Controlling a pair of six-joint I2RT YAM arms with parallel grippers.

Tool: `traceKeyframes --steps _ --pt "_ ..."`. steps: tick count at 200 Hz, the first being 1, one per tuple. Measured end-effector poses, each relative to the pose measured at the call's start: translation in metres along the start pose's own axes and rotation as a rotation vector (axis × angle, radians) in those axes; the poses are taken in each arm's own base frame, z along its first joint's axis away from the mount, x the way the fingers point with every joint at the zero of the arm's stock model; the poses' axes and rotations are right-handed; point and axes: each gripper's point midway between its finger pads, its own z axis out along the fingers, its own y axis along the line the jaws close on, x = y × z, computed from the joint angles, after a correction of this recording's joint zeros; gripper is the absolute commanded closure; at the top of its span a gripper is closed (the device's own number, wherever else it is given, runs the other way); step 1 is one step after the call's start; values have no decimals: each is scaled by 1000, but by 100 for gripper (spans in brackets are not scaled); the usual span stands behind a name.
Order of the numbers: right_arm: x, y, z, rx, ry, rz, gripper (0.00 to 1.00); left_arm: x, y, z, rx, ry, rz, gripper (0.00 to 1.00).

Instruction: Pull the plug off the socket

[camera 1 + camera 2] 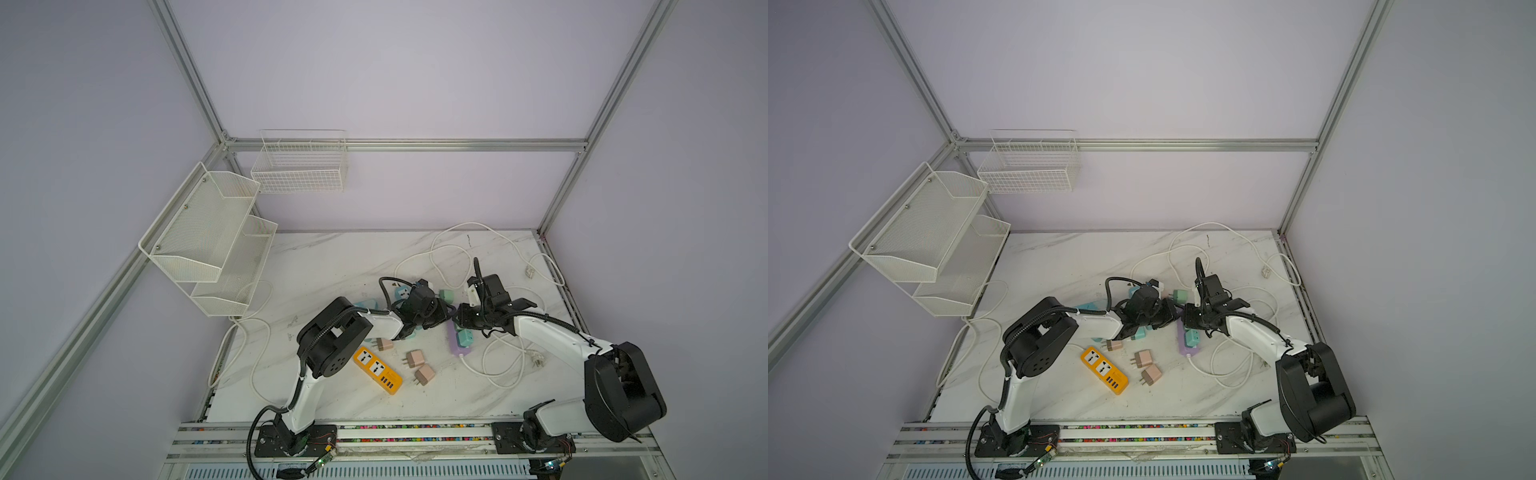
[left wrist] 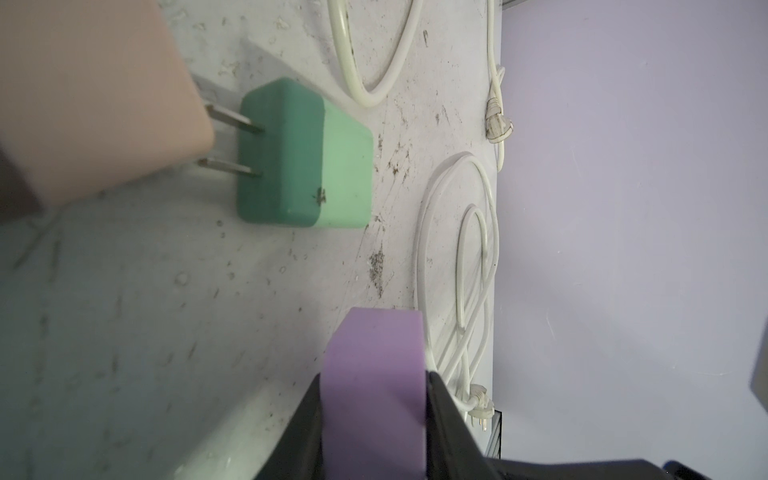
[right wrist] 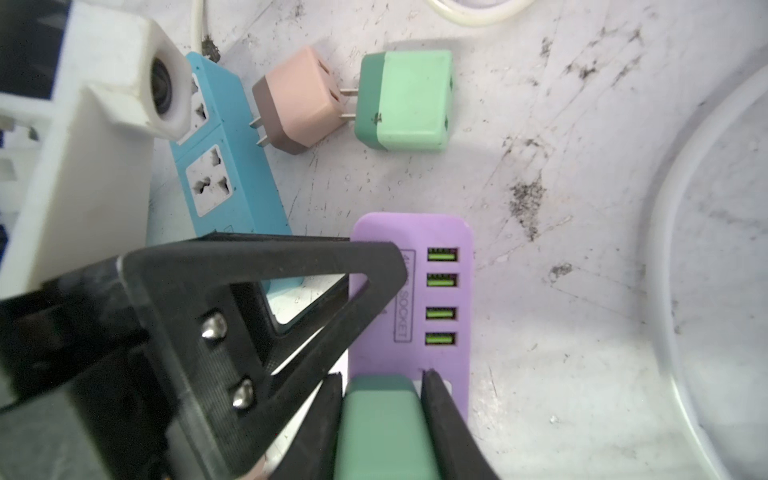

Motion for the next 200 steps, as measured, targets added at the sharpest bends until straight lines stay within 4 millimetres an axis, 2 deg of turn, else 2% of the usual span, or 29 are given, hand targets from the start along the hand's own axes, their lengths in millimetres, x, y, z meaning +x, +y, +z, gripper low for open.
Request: traceKeyframes --steps 51,96,144,173,200 --pt "-1 1 1 -67 -5 41 100 -2 -1 0 6 -9 13 100" --pt "1 6 8 0 -15 2 100 -4 7 -1 -13 4 13 100" --pt "-10 -7 -4 -55 -28 58 100 -6 -8 0 38 -17 33 100" --pt "-4 2 -1 -39 -25 16 100 -5 -5 0 28 -17 32 100" --pt "-2 2 0 6 -37 -10 100 -4 -1 -1 16 -7 29 100"
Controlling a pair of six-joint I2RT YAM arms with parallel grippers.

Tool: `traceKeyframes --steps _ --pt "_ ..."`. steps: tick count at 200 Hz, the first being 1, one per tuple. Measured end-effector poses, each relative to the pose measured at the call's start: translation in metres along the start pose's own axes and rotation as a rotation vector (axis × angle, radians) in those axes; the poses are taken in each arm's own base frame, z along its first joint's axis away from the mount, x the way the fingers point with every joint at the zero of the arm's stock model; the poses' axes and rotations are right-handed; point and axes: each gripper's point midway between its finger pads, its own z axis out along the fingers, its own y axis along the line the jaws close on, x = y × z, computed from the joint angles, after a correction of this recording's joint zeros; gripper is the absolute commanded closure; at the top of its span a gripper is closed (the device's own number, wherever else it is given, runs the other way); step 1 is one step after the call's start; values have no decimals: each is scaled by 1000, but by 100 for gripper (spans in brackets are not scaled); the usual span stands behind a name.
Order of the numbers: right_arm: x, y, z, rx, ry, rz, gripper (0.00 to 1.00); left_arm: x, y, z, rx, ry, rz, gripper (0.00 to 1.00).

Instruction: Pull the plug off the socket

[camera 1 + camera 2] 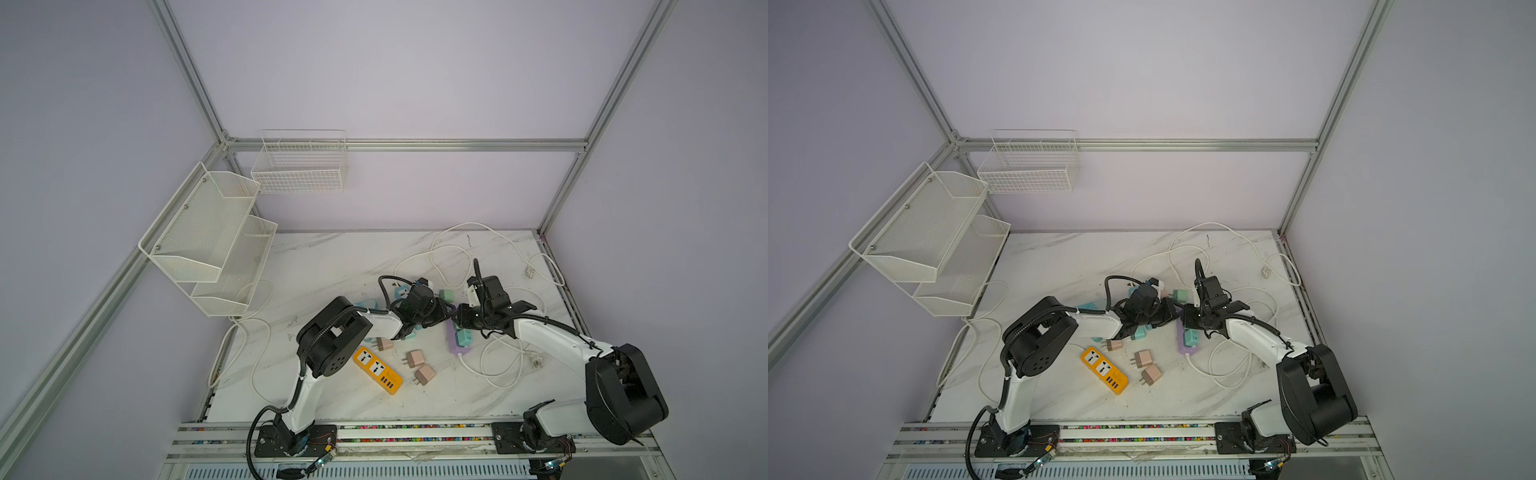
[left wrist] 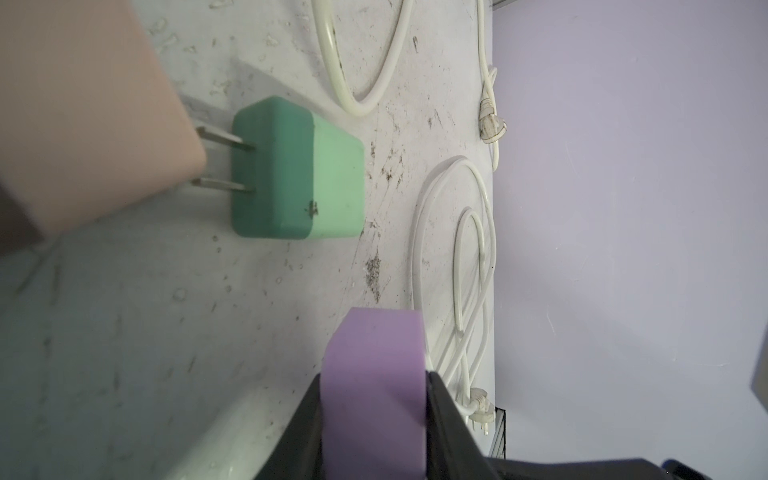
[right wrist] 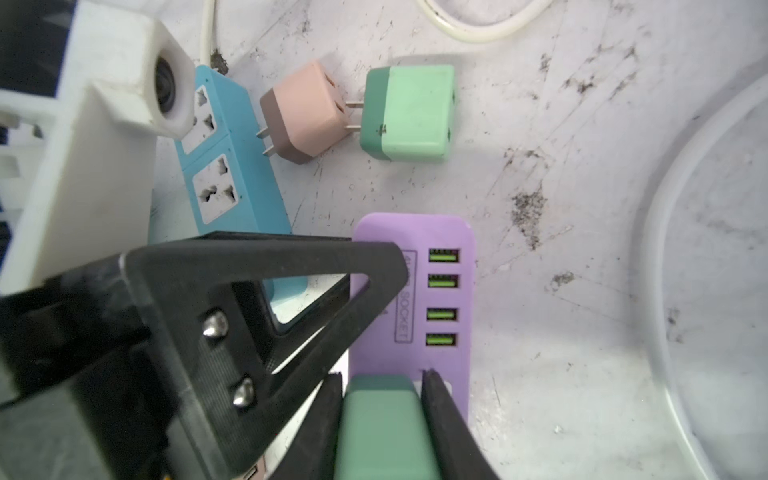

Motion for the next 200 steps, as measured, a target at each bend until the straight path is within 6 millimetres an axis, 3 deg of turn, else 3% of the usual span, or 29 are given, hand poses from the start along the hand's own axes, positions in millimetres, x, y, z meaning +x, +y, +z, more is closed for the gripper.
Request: traceKeyframes --steps 122,165,185,200 --pt "-4 -10 -7 -148 18 60 100 2 0 -4 8 -23 40 100" --pt "-27 26 -12 -193 -89 -44 100 8 12 -4 -28 14 17 100" --pt "-34 24 -19 -196 -117 -33 100 9 12 -4 -26 17 17 100" --pt "-45 11 -27 -191 -147 9 100 10 11 -3 -25 19 18 100"
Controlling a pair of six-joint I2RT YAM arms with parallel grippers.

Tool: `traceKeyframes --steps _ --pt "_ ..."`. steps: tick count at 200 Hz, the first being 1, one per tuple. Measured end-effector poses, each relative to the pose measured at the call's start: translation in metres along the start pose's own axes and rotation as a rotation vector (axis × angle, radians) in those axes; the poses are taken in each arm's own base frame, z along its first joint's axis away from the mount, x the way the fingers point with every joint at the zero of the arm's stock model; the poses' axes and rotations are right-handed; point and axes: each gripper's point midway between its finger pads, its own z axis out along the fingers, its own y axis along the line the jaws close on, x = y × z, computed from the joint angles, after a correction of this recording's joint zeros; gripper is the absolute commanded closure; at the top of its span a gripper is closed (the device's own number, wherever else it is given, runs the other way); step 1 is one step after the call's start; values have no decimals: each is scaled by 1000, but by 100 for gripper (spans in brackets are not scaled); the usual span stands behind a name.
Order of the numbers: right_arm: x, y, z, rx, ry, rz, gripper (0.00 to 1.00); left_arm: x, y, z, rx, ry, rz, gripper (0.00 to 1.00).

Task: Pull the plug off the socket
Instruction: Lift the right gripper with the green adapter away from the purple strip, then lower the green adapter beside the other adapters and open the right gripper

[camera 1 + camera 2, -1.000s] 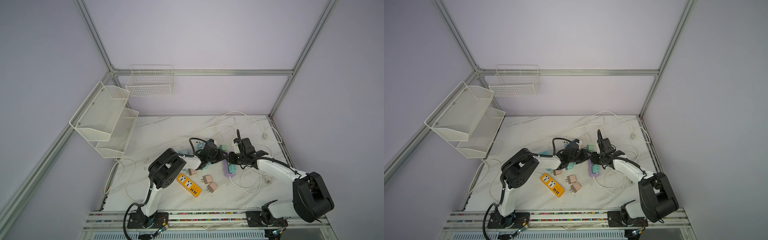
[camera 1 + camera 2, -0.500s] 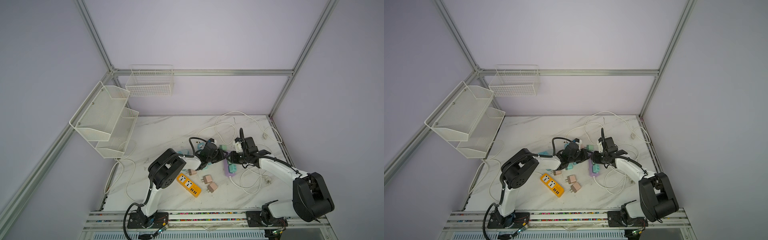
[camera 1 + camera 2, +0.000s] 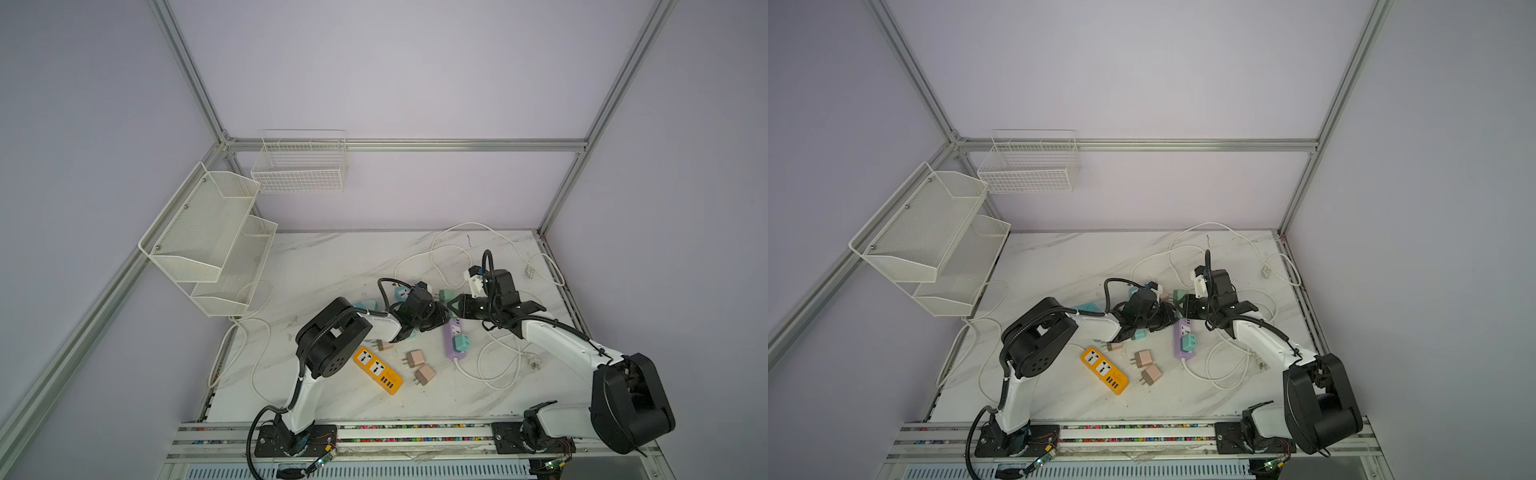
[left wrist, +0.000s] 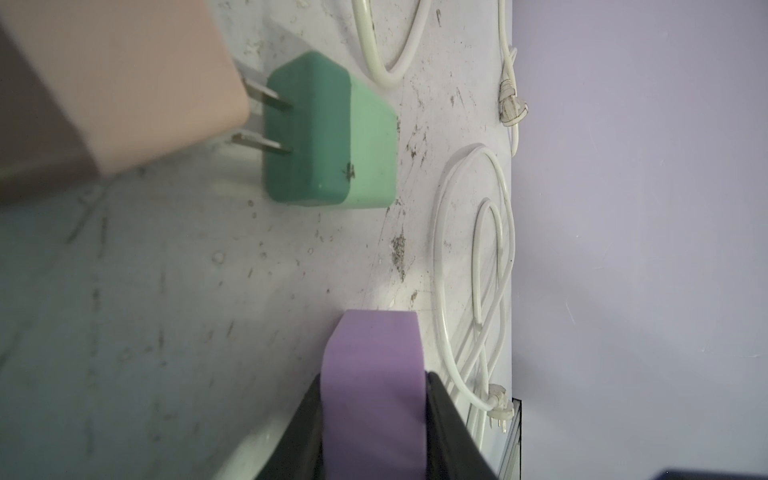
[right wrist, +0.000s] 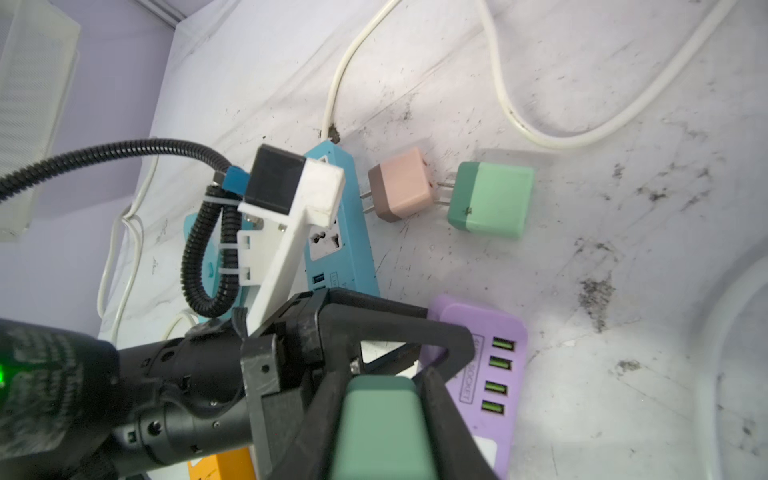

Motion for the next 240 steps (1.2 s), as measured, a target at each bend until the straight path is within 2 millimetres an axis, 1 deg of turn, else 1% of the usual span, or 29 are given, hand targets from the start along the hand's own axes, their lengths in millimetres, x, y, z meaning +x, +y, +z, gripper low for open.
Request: traceKeyframes --steps 16,29,41,53,66,80,101,120,158,175,193,208,240 --pt "-15 -16 -13 19 -51 48 100 1 -1 0 2 5 0 100" --pt "-24 -26 -21 33 -85 76 100 2 -1 0 3 8 1 100" --pt "-30 -35 -25 44 -110 109 100 2 -1 0 4 8 0 100" --pt "-35 -44 -25 51 -128 145 100 2 -1 0 5 8 0 100" --pt "-37 -55 -17 56 -128 188 100 2 -1 0 5 7 -5 100" --pt "-36 -69 -1 62 -115 242 100 2 -1 0 5 7 -8 100" --pt "-26 -93 22 81 -73 313 100 2 -2 0 6 7 -8 100" --pt "-20 -108 37 98 -42 350 100 2 -2 0 6 7 -8 100" --pt "-27 -118 63 58 -30 376 100 2 -2 0 7 7 -9 100" --pt "-25 -123 67 60 -26 385 100 1 -2 0 7 6 -9 100" --pt "-27 -124 68 58 -36 379 100 1 -2 0 6 7 -9 100" --pt "-28 -124 68 57 -40 378 95 1 -2 0 6 7 -9 100" --pt "-29 -127 67 69 -46 374 82 1 -2 0 6 6 -9 100"
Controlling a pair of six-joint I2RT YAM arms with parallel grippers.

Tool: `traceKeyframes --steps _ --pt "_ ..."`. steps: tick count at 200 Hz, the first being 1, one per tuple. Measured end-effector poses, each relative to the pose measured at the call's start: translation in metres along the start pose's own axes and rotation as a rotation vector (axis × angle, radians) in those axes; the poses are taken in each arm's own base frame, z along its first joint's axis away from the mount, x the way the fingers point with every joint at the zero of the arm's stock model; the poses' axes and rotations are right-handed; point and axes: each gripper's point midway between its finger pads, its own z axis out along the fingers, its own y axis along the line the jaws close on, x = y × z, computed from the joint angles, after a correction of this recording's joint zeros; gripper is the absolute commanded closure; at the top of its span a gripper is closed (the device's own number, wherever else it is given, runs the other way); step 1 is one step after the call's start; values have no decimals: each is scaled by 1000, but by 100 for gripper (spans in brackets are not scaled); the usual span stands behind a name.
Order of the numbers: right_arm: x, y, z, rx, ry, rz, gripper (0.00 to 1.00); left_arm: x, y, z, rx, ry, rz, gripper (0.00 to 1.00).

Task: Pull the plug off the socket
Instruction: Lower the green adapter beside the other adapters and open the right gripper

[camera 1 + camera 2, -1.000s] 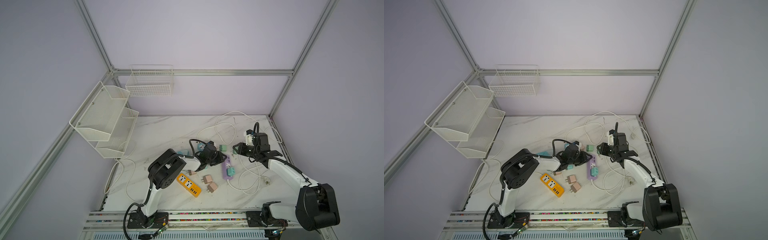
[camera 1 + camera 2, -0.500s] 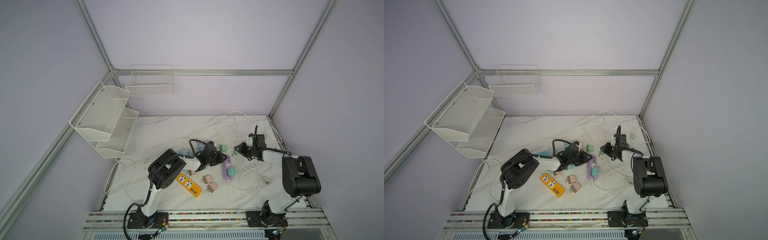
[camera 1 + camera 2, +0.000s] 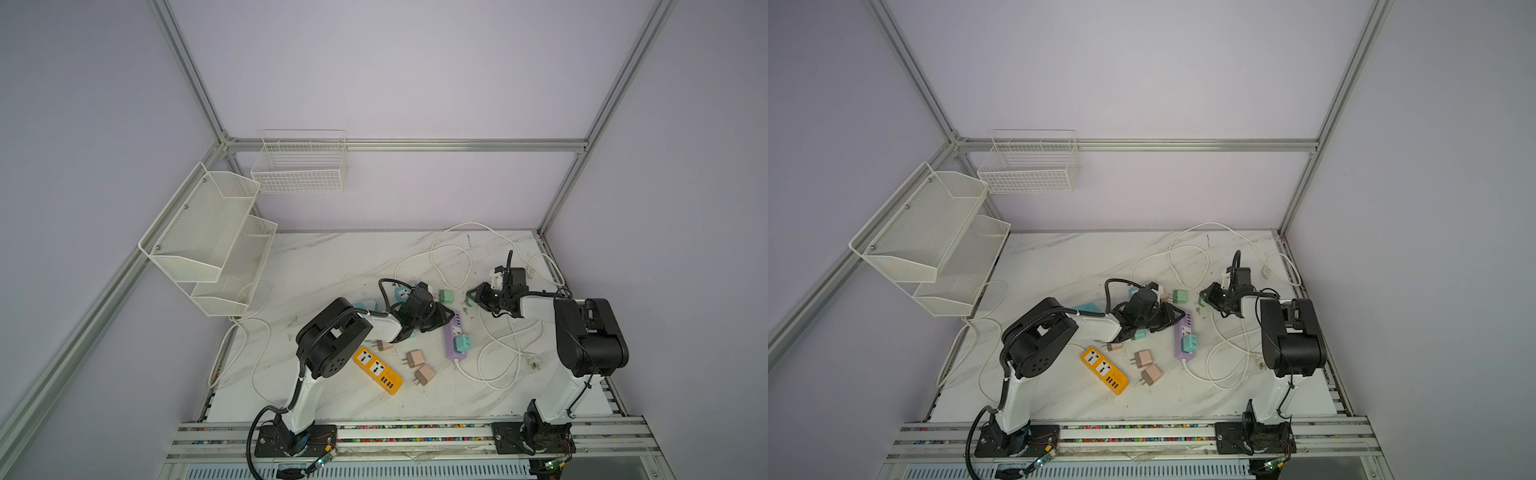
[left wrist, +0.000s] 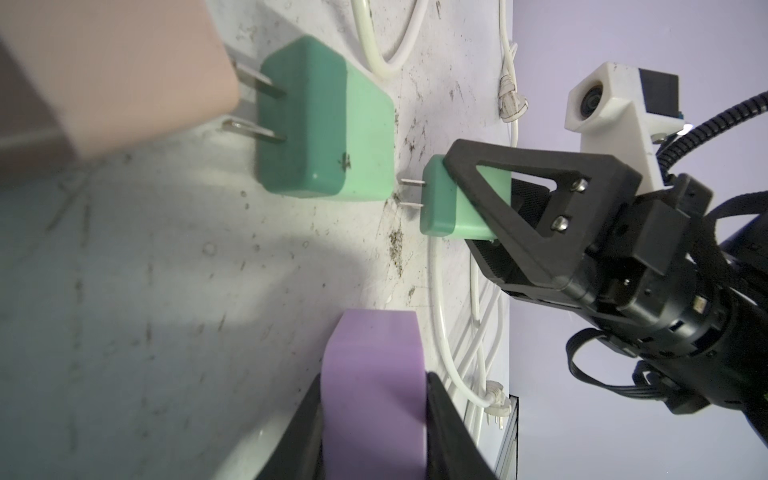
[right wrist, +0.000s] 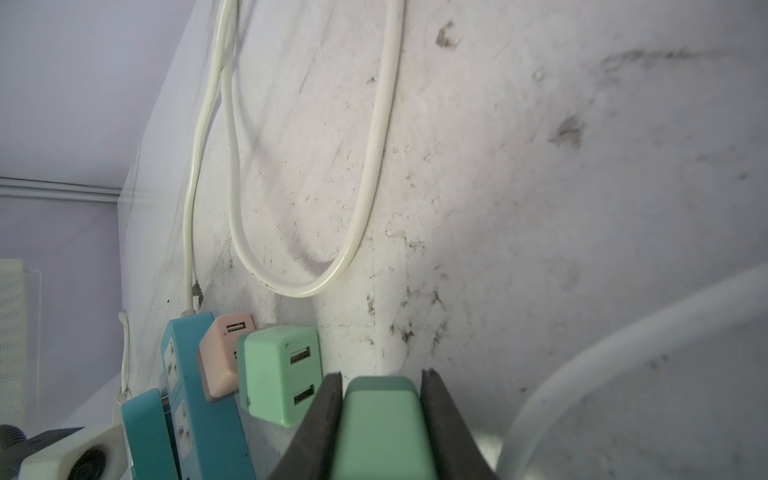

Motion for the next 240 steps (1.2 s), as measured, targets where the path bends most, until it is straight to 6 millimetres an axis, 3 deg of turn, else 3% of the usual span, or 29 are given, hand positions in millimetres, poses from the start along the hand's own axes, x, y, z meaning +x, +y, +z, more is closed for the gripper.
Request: traceKeyframes --steps 33,105,177,240 --pt "-5 -4 -4 35 -31 -14 62 0 0 0 -1 1 0 100" --pt "-5 -8 -22 104 -48 -43 42 0 0 0 -2 1 0 100" --pt "-12 26 -70 111 -118 -114 38 0 0 0 -3 0 -1 100" --pt "40 83 -100 75 -53 -248 38 -1 0 -1 -1 3 -5 100"
